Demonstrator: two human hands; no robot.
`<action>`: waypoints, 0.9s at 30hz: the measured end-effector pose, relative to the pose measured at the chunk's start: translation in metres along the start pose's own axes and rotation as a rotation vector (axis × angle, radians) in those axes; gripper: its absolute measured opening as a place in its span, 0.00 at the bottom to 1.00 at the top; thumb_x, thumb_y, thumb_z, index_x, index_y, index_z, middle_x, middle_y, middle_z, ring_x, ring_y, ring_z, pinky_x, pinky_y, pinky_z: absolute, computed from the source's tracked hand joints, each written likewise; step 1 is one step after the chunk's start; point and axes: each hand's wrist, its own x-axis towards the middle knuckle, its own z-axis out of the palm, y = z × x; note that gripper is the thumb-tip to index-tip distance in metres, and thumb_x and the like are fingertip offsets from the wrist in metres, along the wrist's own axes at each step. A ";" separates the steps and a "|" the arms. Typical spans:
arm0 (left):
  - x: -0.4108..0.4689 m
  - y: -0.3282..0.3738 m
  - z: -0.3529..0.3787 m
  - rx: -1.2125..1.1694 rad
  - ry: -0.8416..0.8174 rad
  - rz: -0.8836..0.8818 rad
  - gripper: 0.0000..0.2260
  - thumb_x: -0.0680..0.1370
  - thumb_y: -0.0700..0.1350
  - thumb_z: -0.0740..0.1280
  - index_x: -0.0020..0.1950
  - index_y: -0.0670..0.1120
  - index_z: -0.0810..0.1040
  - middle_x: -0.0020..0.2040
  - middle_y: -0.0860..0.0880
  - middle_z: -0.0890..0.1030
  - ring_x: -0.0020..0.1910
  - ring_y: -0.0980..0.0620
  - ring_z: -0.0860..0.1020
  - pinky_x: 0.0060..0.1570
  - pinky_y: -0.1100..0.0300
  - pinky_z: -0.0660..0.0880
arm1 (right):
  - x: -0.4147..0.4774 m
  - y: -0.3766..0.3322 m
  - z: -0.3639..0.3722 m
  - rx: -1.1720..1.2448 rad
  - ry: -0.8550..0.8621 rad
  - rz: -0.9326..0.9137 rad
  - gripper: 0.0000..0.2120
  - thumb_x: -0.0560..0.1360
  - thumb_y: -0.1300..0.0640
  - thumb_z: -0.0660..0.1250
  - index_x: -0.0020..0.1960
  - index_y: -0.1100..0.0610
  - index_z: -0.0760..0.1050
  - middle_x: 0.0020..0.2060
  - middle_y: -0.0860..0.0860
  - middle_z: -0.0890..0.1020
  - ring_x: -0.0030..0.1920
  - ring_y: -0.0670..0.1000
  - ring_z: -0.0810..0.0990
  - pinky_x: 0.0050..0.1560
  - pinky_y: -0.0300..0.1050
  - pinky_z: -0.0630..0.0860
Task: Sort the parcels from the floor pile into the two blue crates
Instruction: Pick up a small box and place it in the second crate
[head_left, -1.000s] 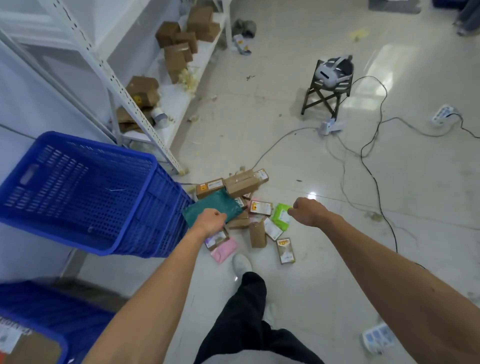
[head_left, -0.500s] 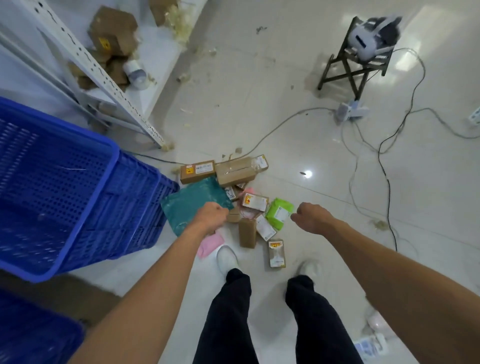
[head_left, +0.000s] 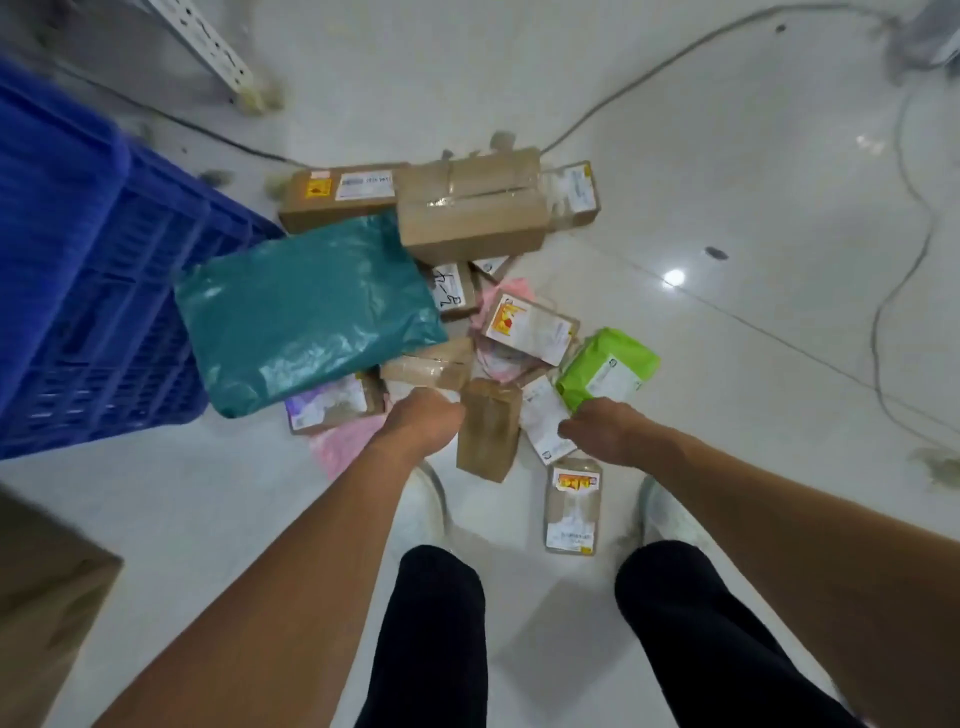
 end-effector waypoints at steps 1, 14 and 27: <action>0.016 -0.008 0.015 0.016 -0.006 -0.008 0.17 0.78 0.48 0.62 0.58 0.39 0.80 0.59 0.38 0.81 0.59 0.38 0.79 0.56 0.50 0.76 | 0.022 0.002 0.016 0.034 -0.032 0.000 0.16 0.80 0.47 0.60 0.52 0.59 0.78 0.55 0.57 0.78 0.55 0.57 0.77 0.50 0.42 0.70; 0.096 -0.040 0.080 -0.283 -0.047 -0.044 0.22 0.82 0.47 0.58 0.76 0.58 0.64 0.71 0.50 0.74 0.68 0.44 0.73 0.68 0.44 0.71 | 0.091 -0.061 0.093 0.875 -0.133 0.124 0.35 0.79 0.30 0.49 0.77 0.51 0.64 0.72 0.53 0.69 0.69 0.58 0.70 0.63 0.54 0.71; -0.017 0.017 0.010 -0.322 -0.103 0.017 0.27 0.78 0.37 0.57 0.75 0.55 0.69 0.67 0.49 0.76 0.64 0.46 0.73 0.58 0.56 0.73 | -0.013 -0.075 0.022 0.902 -0.024 0.075 0.42 0.74 0.24 0.46 0.76 0.51 0.65 0.70 0.52 0.73 0.68 0.55 0.72 0.70 0.52 0.65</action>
